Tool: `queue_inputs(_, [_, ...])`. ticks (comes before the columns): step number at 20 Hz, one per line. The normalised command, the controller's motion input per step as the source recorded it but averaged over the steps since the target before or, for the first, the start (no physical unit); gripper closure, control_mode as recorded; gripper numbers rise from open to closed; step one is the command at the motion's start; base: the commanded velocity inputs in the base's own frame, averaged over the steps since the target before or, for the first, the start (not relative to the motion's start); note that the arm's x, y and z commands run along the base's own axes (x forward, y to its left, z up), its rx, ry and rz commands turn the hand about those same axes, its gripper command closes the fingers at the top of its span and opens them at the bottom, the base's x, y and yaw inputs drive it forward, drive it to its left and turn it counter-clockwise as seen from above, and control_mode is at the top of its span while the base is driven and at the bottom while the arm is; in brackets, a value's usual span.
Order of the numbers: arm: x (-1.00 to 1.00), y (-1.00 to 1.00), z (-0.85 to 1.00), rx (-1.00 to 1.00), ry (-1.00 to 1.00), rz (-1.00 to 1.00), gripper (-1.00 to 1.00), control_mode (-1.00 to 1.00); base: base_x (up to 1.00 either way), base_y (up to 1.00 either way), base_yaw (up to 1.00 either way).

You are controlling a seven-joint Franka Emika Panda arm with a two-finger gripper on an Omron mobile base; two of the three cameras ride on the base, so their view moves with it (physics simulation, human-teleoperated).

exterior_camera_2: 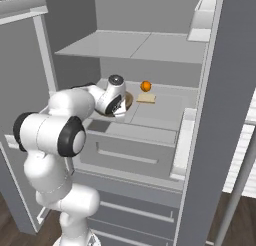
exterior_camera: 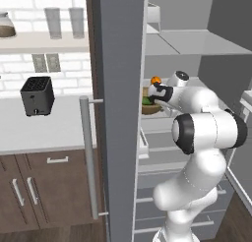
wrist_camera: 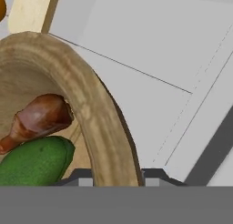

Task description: Pick the chicken drumstick and avocado from their plates and place them in the bowl. Then put the bowl in the fridge.

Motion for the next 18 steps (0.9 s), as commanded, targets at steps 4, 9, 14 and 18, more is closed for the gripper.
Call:
queue_inputs(4, [0.56,0.01,-0.06,0.00,0.00,0.00,1.00,-1.00,0.00,0.00,0.00])
queue_inputs(9, [0.15,0.04,-0.11,0.00,-0.02,0.00,-1.00,-1.00,0.00,0.00,0.00])
queue_inputs(14, [-0.15,0.00,0.13,0.00,-0.13,0.00,-1.00,-1.00,0.00,0.00,0.00])
queue_inputs(18, [-0.56,-0.05,0.44,0.02,-0.08,0.00,-1.00,-1.00,0.00,0.00,0.00])
